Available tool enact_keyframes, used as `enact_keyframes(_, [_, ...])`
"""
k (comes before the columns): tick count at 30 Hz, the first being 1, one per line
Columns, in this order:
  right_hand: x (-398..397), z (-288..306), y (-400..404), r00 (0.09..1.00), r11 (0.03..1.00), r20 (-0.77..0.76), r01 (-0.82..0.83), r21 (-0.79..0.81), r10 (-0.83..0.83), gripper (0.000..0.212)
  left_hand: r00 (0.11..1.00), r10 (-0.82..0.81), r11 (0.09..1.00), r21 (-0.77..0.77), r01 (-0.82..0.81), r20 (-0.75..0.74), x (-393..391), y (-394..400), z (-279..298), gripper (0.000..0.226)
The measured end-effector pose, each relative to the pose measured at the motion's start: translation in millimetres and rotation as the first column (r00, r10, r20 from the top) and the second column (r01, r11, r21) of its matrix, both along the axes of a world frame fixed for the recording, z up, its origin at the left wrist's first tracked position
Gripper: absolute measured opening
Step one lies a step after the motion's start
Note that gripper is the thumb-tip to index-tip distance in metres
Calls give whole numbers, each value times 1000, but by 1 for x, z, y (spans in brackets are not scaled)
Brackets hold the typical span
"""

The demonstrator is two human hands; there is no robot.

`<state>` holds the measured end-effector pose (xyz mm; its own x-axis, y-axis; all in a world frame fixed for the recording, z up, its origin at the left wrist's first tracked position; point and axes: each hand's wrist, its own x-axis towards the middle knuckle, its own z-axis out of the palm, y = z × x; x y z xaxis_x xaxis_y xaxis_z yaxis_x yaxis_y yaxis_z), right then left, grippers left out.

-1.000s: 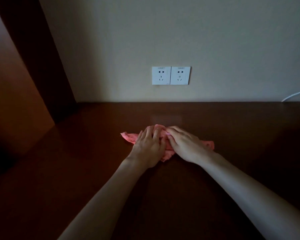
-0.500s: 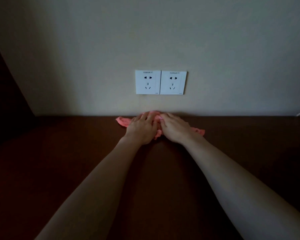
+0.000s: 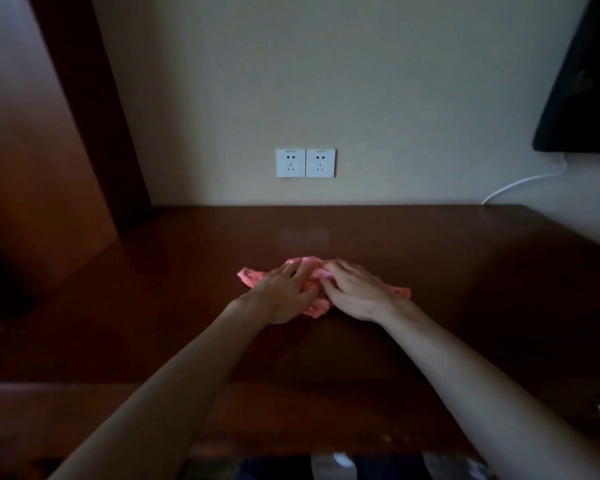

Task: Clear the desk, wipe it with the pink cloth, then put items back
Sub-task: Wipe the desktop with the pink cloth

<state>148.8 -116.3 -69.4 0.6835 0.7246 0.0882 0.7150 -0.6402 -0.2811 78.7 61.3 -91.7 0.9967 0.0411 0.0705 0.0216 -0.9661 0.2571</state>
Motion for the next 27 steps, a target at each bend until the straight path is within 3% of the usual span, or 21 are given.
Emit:
enact_keyframes(6, [-103, -11, -65, 950, 996, 309, -22, -81, 46, 52, 997, -19, 999, 39, 16, 80, -116, -74, 4, 56])
enact_keyframes(8, [-119, -15, -71, 969, 998, 241, -55, -21, 58, 42, 996, 1, 992, 125, -13, 91, -132, -90, 1, 58])
enact_keyframes(11, [-107, -25, -66, 990, 996, 122, -80, 32, 76, 49, 997, -80, 943, 326, 71, 14, -119, -90, -8, 90])
enact_keyframes(16, [-22, -33, -33, 998, 996, 21, 60, 70, -62, 54, 998, -49, 936, 347, 56, -28, -29, -62, -16, 79])
enact_keyframes(18, [26, -33, -23, 995, 993, 10, 98, 66, -99, 54, 998, -3, 962, 272, 18, -55, 26, -53, -16, 88])
enact_keyframes(21, [104, -35, -16, 983, 981, 3, 184, 60, -184, 53, 996, -12, 961, 274, 37, -92, 115, -50, -21, 99])
enact_keyframes(27, [262, -37, -5, 954, 953, 21, 297, 57, -298, 50, 999, -37, 987, 153, 38, -6, 283, -40, -21, 84])
